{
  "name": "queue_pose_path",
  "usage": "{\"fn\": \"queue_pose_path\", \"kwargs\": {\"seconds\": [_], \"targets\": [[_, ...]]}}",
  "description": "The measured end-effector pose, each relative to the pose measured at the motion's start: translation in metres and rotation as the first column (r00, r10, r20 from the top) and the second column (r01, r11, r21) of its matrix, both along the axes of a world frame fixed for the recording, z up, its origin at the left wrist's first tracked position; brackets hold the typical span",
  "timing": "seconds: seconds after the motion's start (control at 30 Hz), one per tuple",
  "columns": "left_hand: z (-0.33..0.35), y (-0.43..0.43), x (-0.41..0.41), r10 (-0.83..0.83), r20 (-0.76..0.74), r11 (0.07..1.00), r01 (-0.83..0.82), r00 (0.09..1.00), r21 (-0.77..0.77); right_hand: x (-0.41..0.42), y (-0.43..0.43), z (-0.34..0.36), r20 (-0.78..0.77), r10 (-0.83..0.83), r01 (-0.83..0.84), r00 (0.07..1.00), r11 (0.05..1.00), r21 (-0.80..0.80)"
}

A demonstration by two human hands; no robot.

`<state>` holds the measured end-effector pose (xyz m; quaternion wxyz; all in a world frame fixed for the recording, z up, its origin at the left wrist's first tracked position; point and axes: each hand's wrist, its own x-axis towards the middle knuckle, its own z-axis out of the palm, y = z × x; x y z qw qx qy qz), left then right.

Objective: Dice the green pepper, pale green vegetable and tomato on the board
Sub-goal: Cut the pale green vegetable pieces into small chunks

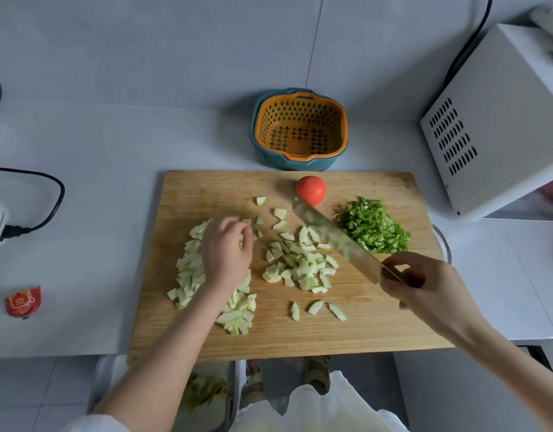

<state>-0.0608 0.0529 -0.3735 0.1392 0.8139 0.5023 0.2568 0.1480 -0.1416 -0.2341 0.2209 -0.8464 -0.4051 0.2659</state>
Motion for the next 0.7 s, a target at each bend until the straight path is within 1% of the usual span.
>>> {"fn": "queue_pose_path", "kwargs": {"seconds": [0.07, 0.1, 0.17, 0.2, 0.23, 0.3, 0.33, 0.37, 0.4, 0.43, 0.53, 0.6, 0.7], "targets": [[0.006, -0.018, 0.018, -0.150, -0.029, 0.988, 0.151, 0.988, 0.033, 0.002, 0.001, -0.013, -0.113, -0.116, 0.119, 0.987, 0.993, 0.020], [0.008, -0.029, 0.027, -0.262, -0.029, 0.964, 0.263, 0.965, 0.036, 0.002, 0.001, -0.019, -0.129, -0.148, 0.152, 0.981, 0.988, 0.027], [0.006, -0.049, 0.042, -0.471, -0.018, 0.882, 0.471, 0.882, 0.001, 0.002, 0.000, -0.026, -0.107, -0.154, 0.159, 0.982, 0.987, 0.034], [0.002, -0.058, 0.048, -0.556, -0.046, 0.831, 0.556, 0.830, -0.027, 0.003, 0.000, -0.028, -0.083, -0.137, 0.139, 0.987, 0.990, 0.030], [-0.003, -0.067, 0.053, -0.631, -0.124, 0.775, 0.629, 0.766, -0.061, 0.003, -0.002, -0.029, -0.051, -0.115, 0.115, 0.992, 0.993, 0.013], [-0.014, -0.083, 0.060, -0.731, -0.337, 0.658, 0.744, 0.594, -0.115, 0.004, -0.005, -0.034, 0.003, -0.088, 0.088, 0.996, 0.996, -0.032], [-0.020, -0.088, 0.063, -0.755, -0.418, 0.602, 0.787, 0.506, -0.133, 0.005, -0.006, -0.039, 0.007, -0.086, 0.087, 0.996, 0.996, -0.039], [-0.025, -0.092, 0.064, -0.766, -0.471, 0.556, 0.818, 0.438, -0.144, 0.005, -0.008, -0.044, 0.009, -0.091, 0.091, 0.996, 0.995, -0.033], [-0.029, -0.094, 0.065, -0.773, -0.499, 0.522, 0.839, 0.392, -0.150, 0.006, -0.009, -0.048, 0.014, -0.101, 0.101, 0.995, 0.995, -0.023], [-0.032, -0.094, 0.066, -0.777, -0.513, 0.499, 0.854, 0.366, -0.147, 0.006, -0.010, -0.052, 0.024, -0.108, 0.108, 0.994, 0.994, -0.011], [-0.040, -0.088, 0.065, -0.751, -0.565, 0.474, 0.875, 0.341, -0.101, 0.005, -0.011, -0.060, 0.048, -0.106, 0.105, 0.993, 0.994, 0.017], [-0.040, -0.084, 0.063, -0.733, -0.566, 0.484, 0.874, 0.377, -0.045, 0.000, -0.013, -0.065, 0.025, -0.102, 0.101, 0.995, 0.994, 0.034], [-0.033, -0.081, 0.060, -0.730, -0.515, 0.505, 0.862, 0.450, 0.038, -0.012, -0.014, -0.072, 0.009, -0.098, 0.098, 0.995, 0.994, 0.044]]}}
